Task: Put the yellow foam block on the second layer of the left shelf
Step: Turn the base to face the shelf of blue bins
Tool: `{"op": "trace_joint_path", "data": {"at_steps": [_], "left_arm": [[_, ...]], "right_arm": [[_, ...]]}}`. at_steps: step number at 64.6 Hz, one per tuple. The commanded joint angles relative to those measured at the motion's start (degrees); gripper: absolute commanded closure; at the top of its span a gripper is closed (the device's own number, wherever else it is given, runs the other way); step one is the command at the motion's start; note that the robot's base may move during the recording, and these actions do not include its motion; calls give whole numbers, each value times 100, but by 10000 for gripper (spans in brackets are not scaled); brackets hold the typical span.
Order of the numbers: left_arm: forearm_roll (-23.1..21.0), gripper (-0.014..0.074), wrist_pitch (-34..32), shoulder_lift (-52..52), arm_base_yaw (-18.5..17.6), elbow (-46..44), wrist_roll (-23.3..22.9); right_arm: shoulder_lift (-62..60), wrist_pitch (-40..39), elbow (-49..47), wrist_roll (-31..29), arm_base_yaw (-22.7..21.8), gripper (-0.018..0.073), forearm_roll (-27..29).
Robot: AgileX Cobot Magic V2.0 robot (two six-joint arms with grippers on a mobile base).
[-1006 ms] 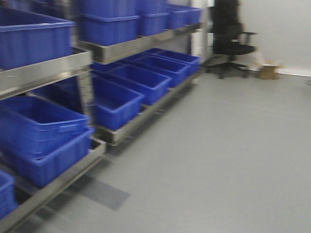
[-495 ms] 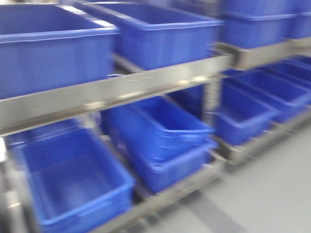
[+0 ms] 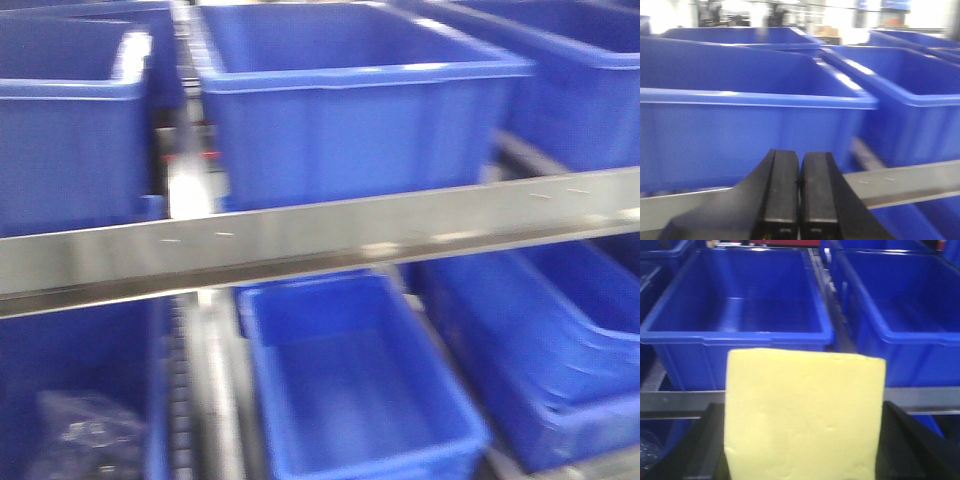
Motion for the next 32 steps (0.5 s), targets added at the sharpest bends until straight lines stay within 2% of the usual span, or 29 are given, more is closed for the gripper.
{"op": "trace_joint_path", "data": {"at_steps": [1,32], "left_arm": [[-22,460,-514,-94,-34,151,-26],[-22,460,-514,-94,-34,151,-26]], "right_arm": [[10,-502,-183,-40,-34,166,-7],[10,-502,-183,-40,-34,166,-7]]}}
